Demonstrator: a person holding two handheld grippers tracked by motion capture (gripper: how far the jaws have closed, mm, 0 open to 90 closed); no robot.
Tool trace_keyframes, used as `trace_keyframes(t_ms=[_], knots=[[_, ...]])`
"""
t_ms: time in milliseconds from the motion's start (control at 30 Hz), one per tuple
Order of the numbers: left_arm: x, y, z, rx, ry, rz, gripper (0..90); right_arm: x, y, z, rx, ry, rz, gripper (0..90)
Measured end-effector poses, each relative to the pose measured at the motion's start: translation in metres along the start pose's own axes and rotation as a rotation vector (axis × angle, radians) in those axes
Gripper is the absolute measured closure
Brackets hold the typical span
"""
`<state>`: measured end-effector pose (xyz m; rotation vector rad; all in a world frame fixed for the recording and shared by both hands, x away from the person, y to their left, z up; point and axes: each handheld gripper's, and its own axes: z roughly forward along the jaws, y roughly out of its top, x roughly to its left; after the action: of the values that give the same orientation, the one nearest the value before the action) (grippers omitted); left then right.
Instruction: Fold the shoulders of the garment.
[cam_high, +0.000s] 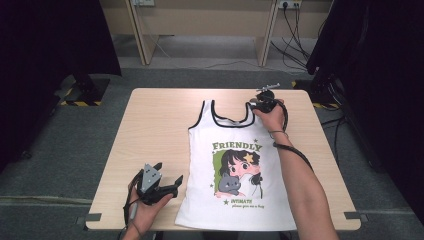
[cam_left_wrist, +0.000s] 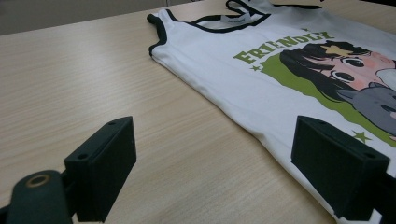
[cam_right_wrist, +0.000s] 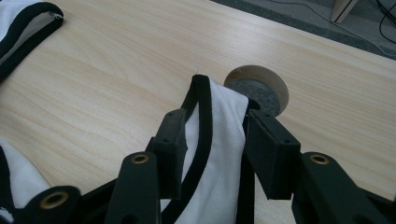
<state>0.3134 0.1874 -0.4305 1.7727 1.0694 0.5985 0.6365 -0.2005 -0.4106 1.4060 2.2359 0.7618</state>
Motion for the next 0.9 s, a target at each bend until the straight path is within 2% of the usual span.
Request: trace_keyframes(t_ms=[433, 700, 900], knots=[[0.000, 0.000, 0.000, 0.000, -0.001, 0.005, 13.3, 0.003, -0.003, 0.012, 0.043, -0.014, -0.026, 72.9], [0.000, 0.000, 0.000, -0.001, -0.003, 0.002, 13.2, 0.004, -0.008, 0.015, 0.041, 0.012, -0.001, 83.0], [0.000, 0.000, 0.000, -0.002, -0.005, 0.001, 13.2, 0.001, -0.009, 0.012, 0.032, 0.042, 0.024, 84.5]])
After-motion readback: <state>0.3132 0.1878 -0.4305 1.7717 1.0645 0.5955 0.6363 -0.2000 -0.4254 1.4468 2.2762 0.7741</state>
